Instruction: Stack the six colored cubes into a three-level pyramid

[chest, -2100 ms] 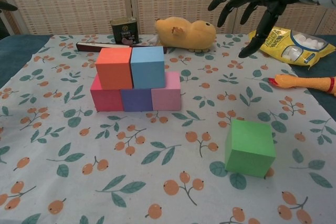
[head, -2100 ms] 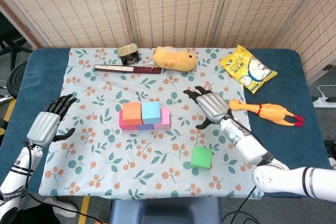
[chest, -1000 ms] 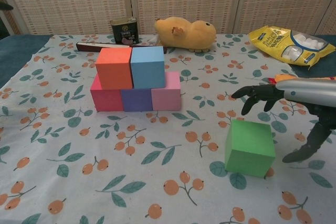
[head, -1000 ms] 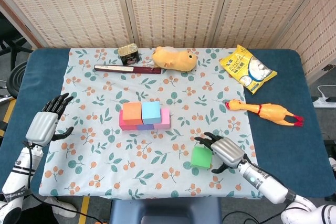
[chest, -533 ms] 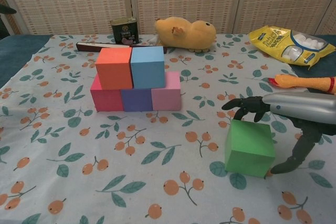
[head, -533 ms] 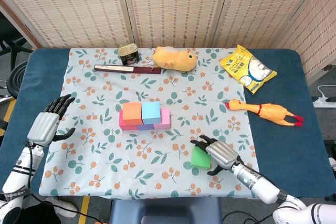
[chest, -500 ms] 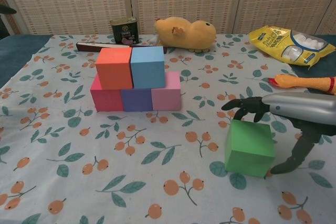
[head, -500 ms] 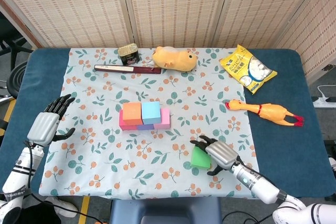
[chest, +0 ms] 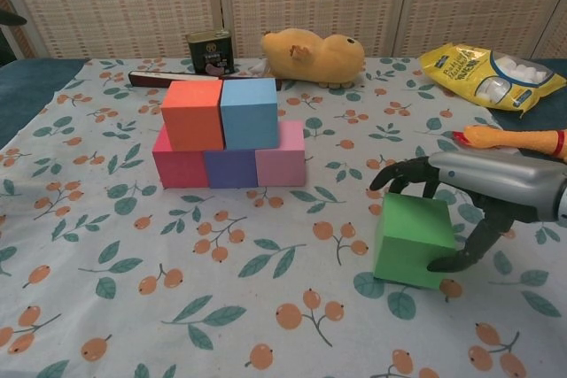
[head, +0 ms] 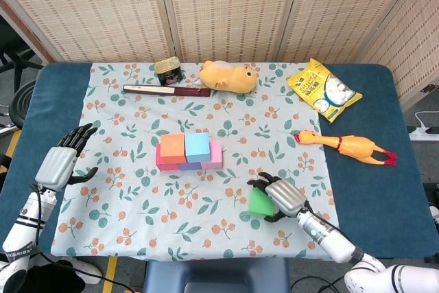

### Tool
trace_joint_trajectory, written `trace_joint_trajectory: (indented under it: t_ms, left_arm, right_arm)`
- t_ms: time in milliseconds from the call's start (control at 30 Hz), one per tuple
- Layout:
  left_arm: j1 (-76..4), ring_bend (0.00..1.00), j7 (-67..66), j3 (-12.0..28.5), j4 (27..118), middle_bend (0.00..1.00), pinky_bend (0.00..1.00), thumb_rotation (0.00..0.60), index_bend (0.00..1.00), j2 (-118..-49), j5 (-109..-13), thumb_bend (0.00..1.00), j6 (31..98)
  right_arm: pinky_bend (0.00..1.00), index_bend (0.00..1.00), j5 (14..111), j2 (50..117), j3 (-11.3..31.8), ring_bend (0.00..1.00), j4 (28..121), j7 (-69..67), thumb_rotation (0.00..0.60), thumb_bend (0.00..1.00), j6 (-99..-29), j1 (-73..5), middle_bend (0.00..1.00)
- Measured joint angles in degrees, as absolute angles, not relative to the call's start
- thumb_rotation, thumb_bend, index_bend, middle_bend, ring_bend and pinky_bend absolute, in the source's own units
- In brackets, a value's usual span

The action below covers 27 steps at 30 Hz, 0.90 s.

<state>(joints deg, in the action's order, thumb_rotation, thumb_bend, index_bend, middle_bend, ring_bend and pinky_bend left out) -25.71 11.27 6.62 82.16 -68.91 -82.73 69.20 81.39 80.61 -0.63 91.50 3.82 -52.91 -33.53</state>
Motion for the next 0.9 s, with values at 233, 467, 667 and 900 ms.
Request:
trace_joint_trajectory:
  t_ms: [233, 467, 667, 900]
  left_arm:
    - [-25.7, 0.00, 11.2, 6.5, 81.8, 0.00, 0.15, 0.600, 0.01, -69.2, -83.1, 0.30, 69.5]
    - [-25.8, 0.00, 10.0, 6.6, 81.4, 0.00, 0.15, 0.600, 0.01, -69.6, -83.1, 0.30, 69.8]
    - [-25.6, 0.00, 6.9, 6.6, 81.5, 0.00, 0.15, 0.600, 0.01, -70.4, -82.9, 0.30, 70.3]
    - [-25.5, 0.00, 6.1, 6.7, 82.2, 0.00, 0.15, 0.600, 0.01, -70.4, -82.5, 0.30, 70.3]
  right_arm:
    - [0.34, 0.29, 81.8, 77.4, 0.1, 0.19, 93.2, -0.8, 0.600, 0.15, -52.0, -34.2, 0.36]
    - [0.34, 0.29, 84.1, 69.4, 2.5, 0.19, 96.7, -8.5, 0.600, 0.15, -51.1, -36.2, 0.35]
    - [0.34, 0.29, 88.1, 62.3, 5.3, 0.18, 98.5, -16.4, 0.600, 0.15, -49.2, -40.5, 0.35]
    - [0.34, 0.28, 92.2, 60.1, 9.5, 0.17, 97.0, -24.9, 0.600, 0.15, -45.9, -48.7, 0.35]
